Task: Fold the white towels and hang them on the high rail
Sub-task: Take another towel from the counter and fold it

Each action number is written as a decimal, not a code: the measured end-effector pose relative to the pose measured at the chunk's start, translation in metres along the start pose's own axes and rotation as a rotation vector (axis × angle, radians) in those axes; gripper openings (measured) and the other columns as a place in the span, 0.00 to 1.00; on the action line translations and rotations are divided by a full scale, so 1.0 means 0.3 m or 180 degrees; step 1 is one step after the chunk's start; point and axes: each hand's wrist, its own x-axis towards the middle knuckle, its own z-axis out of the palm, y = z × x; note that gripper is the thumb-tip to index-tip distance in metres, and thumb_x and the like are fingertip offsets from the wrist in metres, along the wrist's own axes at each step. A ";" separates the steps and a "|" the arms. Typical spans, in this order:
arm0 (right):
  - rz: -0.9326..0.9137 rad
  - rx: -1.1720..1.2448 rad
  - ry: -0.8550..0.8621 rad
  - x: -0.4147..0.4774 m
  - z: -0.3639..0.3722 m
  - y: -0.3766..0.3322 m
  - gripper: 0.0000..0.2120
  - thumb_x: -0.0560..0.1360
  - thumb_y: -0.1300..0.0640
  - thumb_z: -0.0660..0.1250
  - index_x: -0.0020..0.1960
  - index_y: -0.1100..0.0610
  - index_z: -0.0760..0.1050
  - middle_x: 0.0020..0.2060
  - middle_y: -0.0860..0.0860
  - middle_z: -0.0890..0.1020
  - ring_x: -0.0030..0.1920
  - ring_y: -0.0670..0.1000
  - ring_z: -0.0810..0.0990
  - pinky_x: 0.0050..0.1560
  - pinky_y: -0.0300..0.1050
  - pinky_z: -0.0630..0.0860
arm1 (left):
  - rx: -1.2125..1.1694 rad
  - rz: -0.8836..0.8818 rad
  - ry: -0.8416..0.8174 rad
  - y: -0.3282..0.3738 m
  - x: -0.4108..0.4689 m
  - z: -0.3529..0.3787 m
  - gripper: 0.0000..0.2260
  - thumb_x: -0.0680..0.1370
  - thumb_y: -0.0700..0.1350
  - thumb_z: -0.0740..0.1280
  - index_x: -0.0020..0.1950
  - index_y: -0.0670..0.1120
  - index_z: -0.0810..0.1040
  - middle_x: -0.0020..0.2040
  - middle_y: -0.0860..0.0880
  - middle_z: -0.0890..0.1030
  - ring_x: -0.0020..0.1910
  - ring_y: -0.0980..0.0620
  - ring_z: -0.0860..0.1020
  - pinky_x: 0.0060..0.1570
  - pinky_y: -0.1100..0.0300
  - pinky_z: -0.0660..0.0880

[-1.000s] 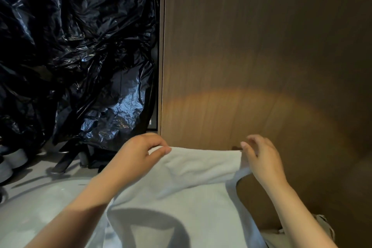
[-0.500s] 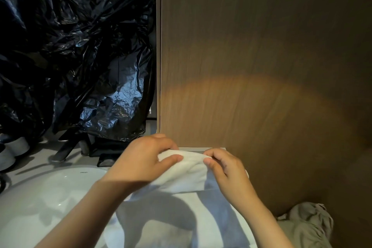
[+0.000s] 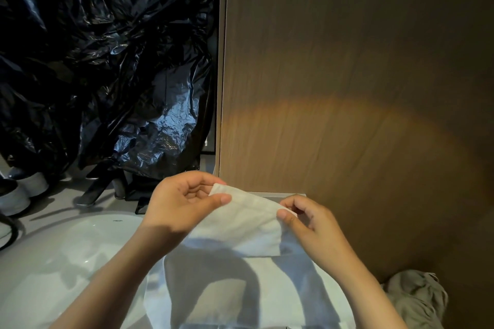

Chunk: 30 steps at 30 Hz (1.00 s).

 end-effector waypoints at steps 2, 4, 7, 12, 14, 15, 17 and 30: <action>-0.0069 0.0187 -0.0048 0.002 0.011 -0.042 0.04 0.78 0.55 0.68 0.48 0.47 0.81 0.42 0.41 0.82 0.44 0.43 0.80 0.44 0.36 0.74 | 0.0100 0.0135 0.0015 0.004 0.000 0.016 0.08 0.67 0.35 0.77 0.42 0.46 0.85 0.31 0.51 0.81 0.30 0.57 0.75 0.32 0.68 0.74; -0.0229 0.0252 -0.0086 0.009 0.026 -0.084 0.05 0.79 0.55 0.68 0.52 0.48 0.81 0.46 0.42 0.83 0.50 0.45 0.81 0.49 0.36 0.76 | 0.0131 0.0253 -0.0015 0.011 -0.002 0.042 0.10 0.67 0.35 0.77 0.42 0.48 0.84 0.31 0.53 0.81 0.29 0.59 0.75 0.32 0.70 0.73; -0.0360 0.0212 -0.0050 0.016 0.039 -0.128 0.06 0.79 0.57 0.67 0.47 0.46 0.79 0.43 0.42 0.82 0.47 0.45 0.80 0.46 0.36 0.75 | -0.0020 0.0340 -0.0092 0.020 -0.009 0.079 0.13 0.68 0.35 0.78 0.48 0.48 0.82 0.33 0.53 0.82 0.30 0.60 0.77 0.34 0.70 0.74; -0.0281 0.0213 0.0158 -0.003 0.018 -0.114 0.07 0.81 0.59 0.63 0.45 0.51 0.76 0.38 0.45 0.78 0.40 0.46 0.76 0.40 0.36 0.70 | 0.0148 0.0163 -0.0148 -0.015 -0.034 0.067 0.11 0.70 0.40 0.77 0.48 0.48 0.79 0.36 0.49 0.83 0.35 0.55 0.80 0.42 0.62 0.77; -0.0249 0.0306 0.0081 -0.007 0.012 -0.119 0.05 0.81 0.55 0.64 0.47 0.50 0.76 0.40 0.45 0.79 0.41 0.47 0.77 0.41 0.38 0.72 | 0.0093 0.0120 -0.0042 -0.034 -0.047 0.065 0.07 0.71 0.36 0.75 0.43 0.46 0.81 0.34 0.48 0.83 0.33 0.56 0.78 0.39 0.65 0.76; -0.0250 0.0338 0.0008 -0.007 0.013 -0.128 0.03 0.80 0.53 0.65 0.49 0.49 0.77 0.41 0.45 0.80 0.43 0.46 0.78 0.42 0.38 0.73 | -0.0012 0.0099 -0.0013 -0.039 -0.053 0.069 0.07 0.71 0.35 0.75 0.42 0.46 0.81 0.33 0.48 0.82 0.33 0.56 0.77 0.38 0.66 0.75; -0.0288 0.0299 -0.0094 -0.003 0.022 -0.148 0.06 0.78 0.50 0.65 0.53 0.45 0.78 0.46 0.41 0.82 0.48 0.45 0.79 0.45 0.34 0.73 | -0.0113 0.0119 -0.0057 -0.045 -0.063 0.081 0.09 0.71 0.34 0.74 0.39 0.48 0.81 0.34 0.49 0.81 0.33 0.56 0.77 0.38 0.67 0.74; -0.0332 0.0367 0.0022 0.008 -0.043 -0.173 0.04 0.77 0.58 0.69 0.46 0.49 0.78 0.39 0.49 0.80 0.40 0.50 0.78 0.41 0.42 0.74 | 0.0400 -0.0006 -0.0403 -0.086 -0.111 0.078 0.07 0.70 0.44 0.77 0.40 0.54 0.81 0.39 0.54 0.82 0.40 0.54 0.78 0.41 0.67 0.72</action>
